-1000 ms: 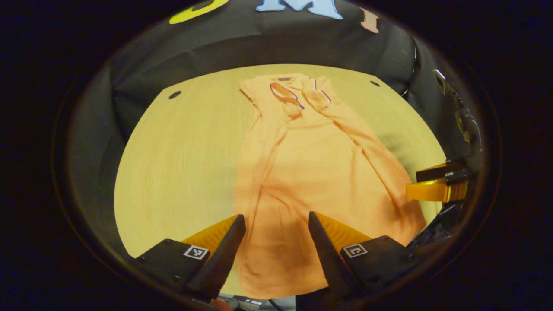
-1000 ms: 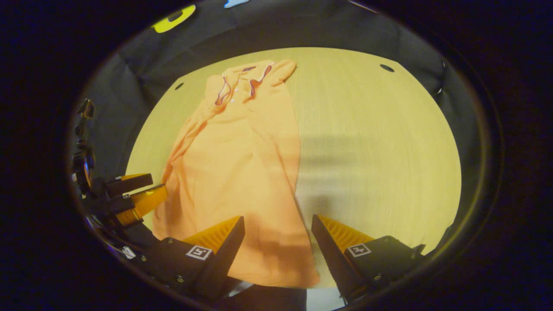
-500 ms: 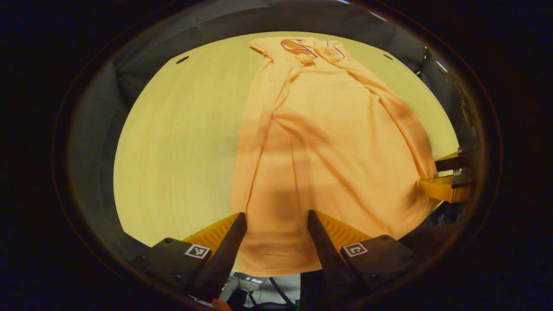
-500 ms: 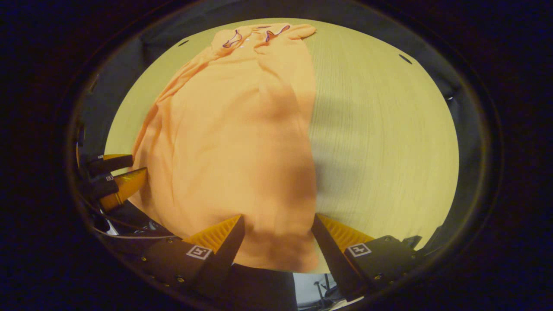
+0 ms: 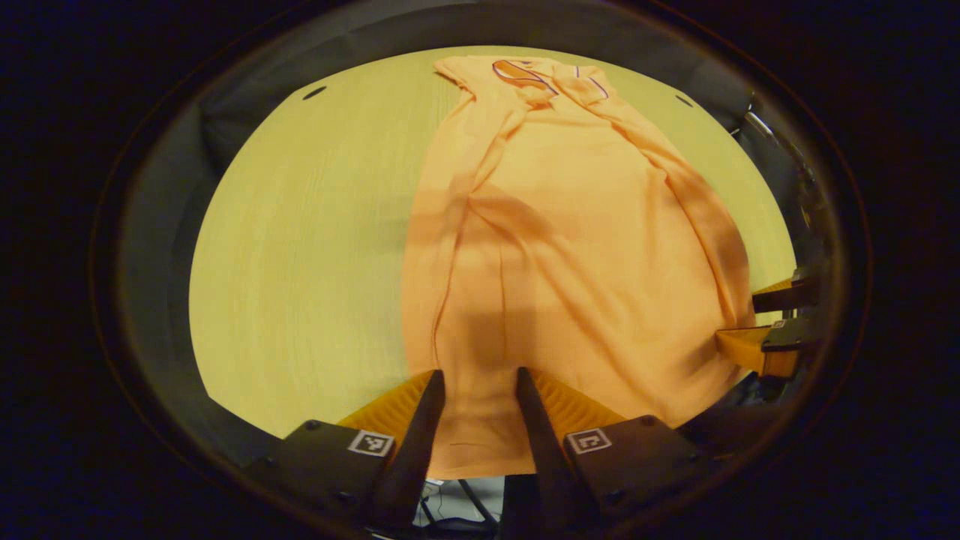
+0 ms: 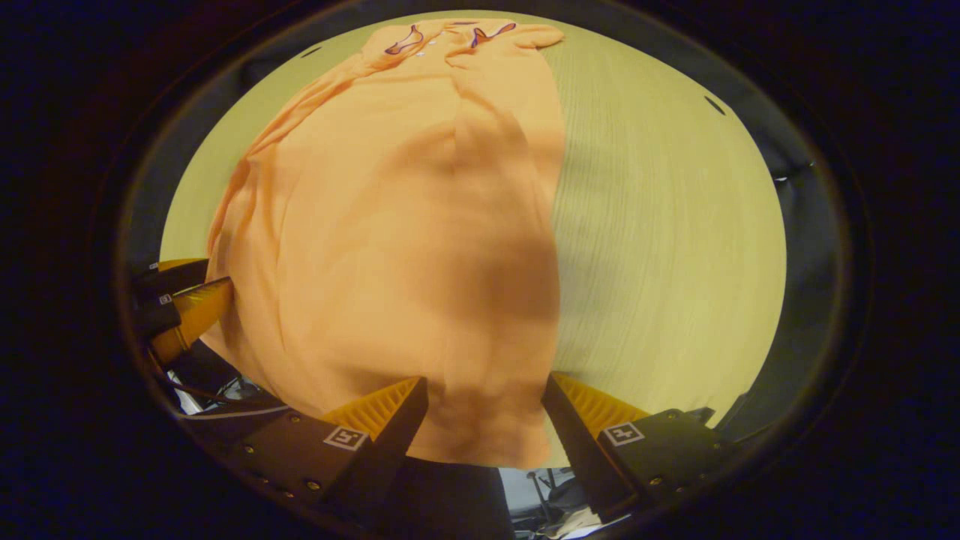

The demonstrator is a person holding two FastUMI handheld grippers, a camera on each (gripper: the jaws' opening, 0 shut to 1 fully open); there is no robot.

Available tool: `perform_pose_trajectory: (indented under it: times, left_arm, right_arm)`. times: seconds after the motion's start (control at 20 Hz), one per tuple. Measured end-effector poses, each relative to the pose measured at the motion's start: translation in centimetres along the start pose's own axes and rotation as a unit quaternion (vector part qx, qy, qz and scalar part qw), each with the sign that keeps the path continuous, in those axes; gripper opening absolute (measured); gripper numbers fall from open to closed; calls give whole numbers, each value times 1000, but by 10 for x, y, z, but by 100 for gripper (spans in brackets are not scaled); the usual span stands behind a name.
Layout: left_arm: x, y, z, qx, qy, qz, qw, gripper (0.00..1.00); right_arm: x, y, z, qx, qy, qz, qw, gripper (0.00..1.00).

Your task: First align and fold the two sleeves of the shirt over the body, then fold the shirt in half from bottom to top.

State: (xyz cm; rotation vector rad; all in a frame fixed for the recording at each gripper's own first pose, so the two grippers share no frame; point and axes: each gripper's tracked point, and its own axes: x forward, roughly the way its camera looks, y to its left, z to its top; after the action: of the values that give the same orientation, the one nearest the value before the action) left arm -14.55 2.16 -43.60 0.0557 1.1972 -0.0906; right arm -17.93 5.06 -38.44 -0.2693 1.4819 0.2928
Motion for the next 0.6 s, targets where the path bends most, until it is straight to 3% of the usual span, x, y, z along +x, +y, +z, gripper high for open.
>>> perform_pose_trajectory:
  times: [0.1,0.2,0.25,0.3,0.35,0.4,0.5,0.55,0.6]
  left_arm:
    - [2,-5,7,-1,-13,0,1000,29]
    - [3,-6,8,-3,-11,-2,1000,11]
    - [2,-6,7,-9,-8,-4,1000,10]
    - [3,-6,9,-9,-6,-4,1000,7]
    - [3,-8,10,-11,-10,-10,1000,7]
    - [1,-11,14,-8,-14,-13,1000,6]
    - [1,-20,21,4,-24,-23,999,6]
    - [3,-22,23,7,-25,-24,999,6]
    - [4,-24,24,6,-24,-27,999,6]
  right_arm:
    - [-2,-2,0,3,2,0,1000,96]
    - [1,-6,1,18,6,1,1000,80]
    - [-1,-8,0,23,9,2,1000,69]
    - [-1,-9,1,32,6,2,999,65]
    - [-1,-10,2,45,1,5,999,41]
    - [0,-10,2,44,2,7,999,27]
    - [-6,-10,3,60,-13,7,998,22]
    - [-3,-11,4,64,-10,12,998,1]
    - [-2,-13,5,71,-16,17,997,2]
